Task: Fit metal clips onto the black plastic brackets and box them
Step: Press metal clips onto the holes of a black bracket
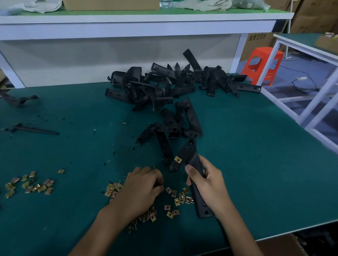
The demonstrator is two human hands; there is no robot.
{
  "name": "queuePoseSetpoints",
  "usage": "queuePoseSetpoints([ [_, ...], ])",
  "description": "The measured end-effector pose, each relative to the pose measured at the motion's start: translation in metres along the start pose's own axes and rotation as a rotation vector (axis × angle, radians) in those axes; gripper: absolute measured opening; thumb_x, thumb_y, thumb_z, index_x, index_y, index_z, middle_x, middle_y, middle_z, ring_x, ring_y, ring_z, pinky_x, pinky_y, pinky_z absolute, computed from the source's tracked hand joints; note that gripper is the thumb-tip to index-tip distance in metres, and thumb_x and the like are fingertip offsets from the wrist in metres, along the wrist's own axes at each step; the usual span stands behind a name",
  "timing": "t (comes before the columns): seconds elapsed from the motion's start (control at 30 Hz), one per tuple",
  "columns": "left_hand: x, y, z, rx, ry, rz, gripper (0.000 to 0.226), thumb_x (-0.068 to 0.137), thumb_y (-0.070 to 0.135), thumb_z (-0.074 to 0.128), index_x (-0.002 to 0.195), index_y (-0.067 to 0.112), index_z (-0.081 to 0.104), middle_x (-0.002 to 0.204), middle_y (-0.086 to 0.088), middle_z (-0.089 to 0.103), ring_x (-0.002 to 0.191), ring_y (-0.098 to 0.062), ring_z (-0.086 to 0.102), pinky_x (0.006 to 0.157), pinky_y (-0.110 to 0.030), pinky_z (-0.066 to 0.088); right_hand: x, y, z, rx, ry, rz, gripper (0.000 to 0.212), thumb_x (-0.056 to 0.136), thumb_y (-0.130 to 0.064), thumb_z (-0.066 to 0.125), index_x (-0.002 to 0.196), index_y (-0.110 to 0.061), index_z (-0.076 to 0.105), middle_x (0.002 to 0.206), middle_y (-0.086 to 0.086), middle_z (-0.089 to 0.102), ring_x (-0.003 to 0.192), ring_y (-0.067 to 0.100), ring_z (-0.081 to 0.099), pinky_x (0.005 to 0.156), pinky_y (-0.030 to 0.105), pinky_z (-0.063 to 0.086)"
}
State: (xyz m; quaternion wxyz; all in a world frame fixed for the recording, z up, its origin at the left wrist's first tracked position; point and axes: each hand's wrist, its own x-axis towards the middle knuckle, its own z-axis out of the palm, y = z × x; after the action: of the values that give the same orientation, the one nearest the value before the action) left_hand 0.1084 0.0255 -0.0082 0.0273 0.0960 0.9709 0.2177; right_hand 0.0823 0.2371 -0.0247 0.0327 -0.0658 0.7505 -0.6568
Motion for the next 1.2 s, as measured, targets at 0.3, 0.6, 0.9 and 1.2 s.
queuePoseSetpoints([
  [0.3, 0.011, 0.004, -0.013, -0.387, 0.151, -0.046, 0.016, 0.1, 0.025, 0.058, 0.103, 0.04, 0.064, 0.097, 0.024, 0.064, 0.095, 0.009, 0.056, 0.074, -0.004, 0.041, 0.0, 0.005, 0.002, -0.098, -0.032, -0.031, 0.027, 0.099, -0.035, 0.063, 0.125, -0.045, 0.061, 0.072, 0.004, 0.07, 0.062, 0.01, 0.063, 0.057, 0.025, 0.046],
  [0.6, 0.033, 0.018, -0.03, -0.995, 0.204, -0.179, 0.009, 0.094, 0.024, 0.072, 0.097, 0.031, 0.075, 0.089, 0.002, 0.075, 0.08, -0.012, 0.067, 0.077, -0.025, 0.055, 0.0, 0.007, 0.003, -0.14, -0.059, -0.055, 0.027, 0.098, -0.042, 0.061, 0.125, -0.045, 0.06, 0.074, 0.003, 0.07, 0.071, 0.02, 0.067, 0.067, 0.038, 0.052],
  [0.9, 0.041, 0.026, -0.027, -1.152, 0.158, -0.311, 0.032, 0.083, 0.046, 0.074, 0.056, 0.029, 0.07, 0.058, 0.01, 0.058, 0.055, -0.003, 0.051, 0.055, -0.013, 0.045, 0.001, 0.011, 0.003, -0.114, -0.077, -0.074, 0.033, 0.091, -0.054, 0.061, 0.124, -0.053, 0.059, 0.074, 0.003, 0.071, 0.072, 0.015, 0.069, 0.073, 0.033, 0.056],
  [1.2, 0.047, 0.022, -0.025, -1.09, 0.112, -0.26, 0.035, 0.087, 0.042, 0.074, 0.055, 0.029, 0.068, 0.057, 0.009, 0.055, 0.055, -0.004, 0.048, 0.057, -0.016, 0.045, 0.002, 0.011, 0.004, -0.178, -0.115, -0.092, 0.03, 0.095, -0.049, 0.058, 0.125, -0.05, 0.059, 0.08, 0.001, 0.07, 0.072, 0.017, 0.068, 0.076, 0.05, 0.056],
])
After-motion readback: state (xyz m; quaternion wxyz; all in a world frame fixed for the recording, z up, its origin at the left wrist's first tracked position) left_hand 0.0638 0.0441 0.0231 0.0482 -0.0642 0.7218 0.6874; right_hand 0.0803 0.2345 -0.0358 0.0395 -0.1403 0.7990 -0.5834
